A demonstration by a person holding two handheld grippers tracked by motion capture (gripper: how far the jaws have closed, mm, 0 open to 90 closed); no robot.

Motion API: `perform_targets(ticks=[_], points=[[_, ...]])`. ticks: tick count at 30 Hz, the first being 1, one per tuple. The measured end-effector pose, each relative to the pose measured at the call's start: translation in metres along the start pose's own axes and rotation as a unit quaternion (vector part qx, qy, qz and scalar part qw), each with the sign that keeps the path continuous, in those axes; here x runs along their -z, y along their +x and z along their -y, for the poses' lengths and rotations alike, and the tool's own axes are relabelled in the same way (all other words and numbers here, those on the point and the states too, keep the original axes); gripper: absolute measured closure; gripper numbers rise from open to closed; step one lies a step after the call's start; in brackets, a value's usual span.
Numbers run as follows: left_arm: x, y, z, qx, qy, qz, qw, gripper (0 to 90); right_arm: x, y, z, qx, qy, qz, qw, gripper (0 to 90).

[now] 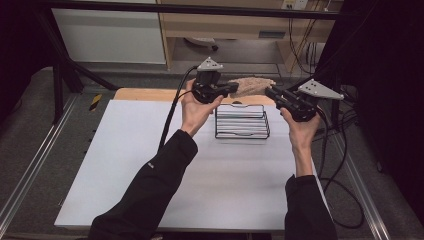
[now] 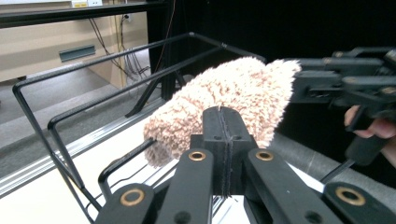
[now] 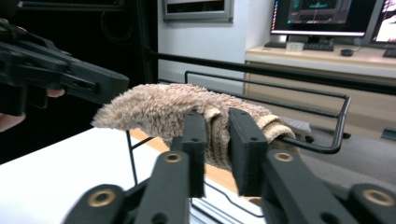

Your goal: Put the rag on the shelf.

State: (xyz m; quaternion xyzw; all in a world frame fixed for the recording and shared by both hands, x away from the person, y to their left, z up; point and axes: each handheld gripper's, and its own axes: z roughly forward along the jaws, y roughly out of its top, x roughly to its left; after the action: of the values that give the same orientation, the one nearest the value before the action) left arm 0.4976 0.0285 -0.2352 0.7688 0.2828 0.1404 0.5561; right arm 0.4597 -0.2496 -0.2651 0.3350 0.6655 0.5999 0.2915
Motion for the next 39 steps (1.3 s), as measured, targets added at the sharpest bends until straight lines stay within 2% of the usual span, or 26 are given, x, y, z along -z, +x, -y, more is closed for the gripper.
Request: perform_targets(ticks=[5,8,10,13,17,19,26,35,39], points=[[-0.003,0.000,0.004,-0.007,0.004,-0.002,1.0000,89.8,0.008,0.002,-0.011,0.004,0.013,-0.007,0.9999,61.9],[-0.005,0.000,0.008,-0.013,0.012,-0.004,0.9998,89.8,0.013,0.004,-0.019,-0.004,0.003,-0.018,0.9998,58.2],[-0.007,0.000,0.011,-0.016,0.018,-0.007,0.9997,89.8,0.014,0.006,-0.023,-0.007,0.004,-0.021,0.9997,60.3],[-0.011,0.000,0.016,-0.017,0.020,-0.009,0.9996,89.8,0.009,0.008,-0.024,-0.011,0.026,-0.022,0.9994,72.6],[-0.012,0.001,0.021,-0.022,0.022,-0.011,0.9995,89.8,-0.001,0.007,-0.013,-0.022,0.067,-0.022,0.9973,84.9],[-0.013,0.002,0.024,-0.021,0.024,-0.013,0.9994,89.8,-0.005,0.005,-0.004,-0.025,0.087,-0.015,0.9958,87.8],[-0.020,0.003,0.029,-0.021,0.026,-0.021,0.9992,89.8,-0.012,-0.008,0.017,-0.050,0.096,0.019,0.9939,89.5],[-0.020,0.003,0.030,-0.022,0.024,-0.021,0.9993,89.6,-0.013,-0.009,0.020,-0.046,0.090,0.022,0.9946,87.8],[-0.013,0.003,0.030,-0.020,0.020,-0.015,0.9995,85.6,-0.007,-0.005,0.020,-0.040,0.081,0.010,0.9959,81.9]])
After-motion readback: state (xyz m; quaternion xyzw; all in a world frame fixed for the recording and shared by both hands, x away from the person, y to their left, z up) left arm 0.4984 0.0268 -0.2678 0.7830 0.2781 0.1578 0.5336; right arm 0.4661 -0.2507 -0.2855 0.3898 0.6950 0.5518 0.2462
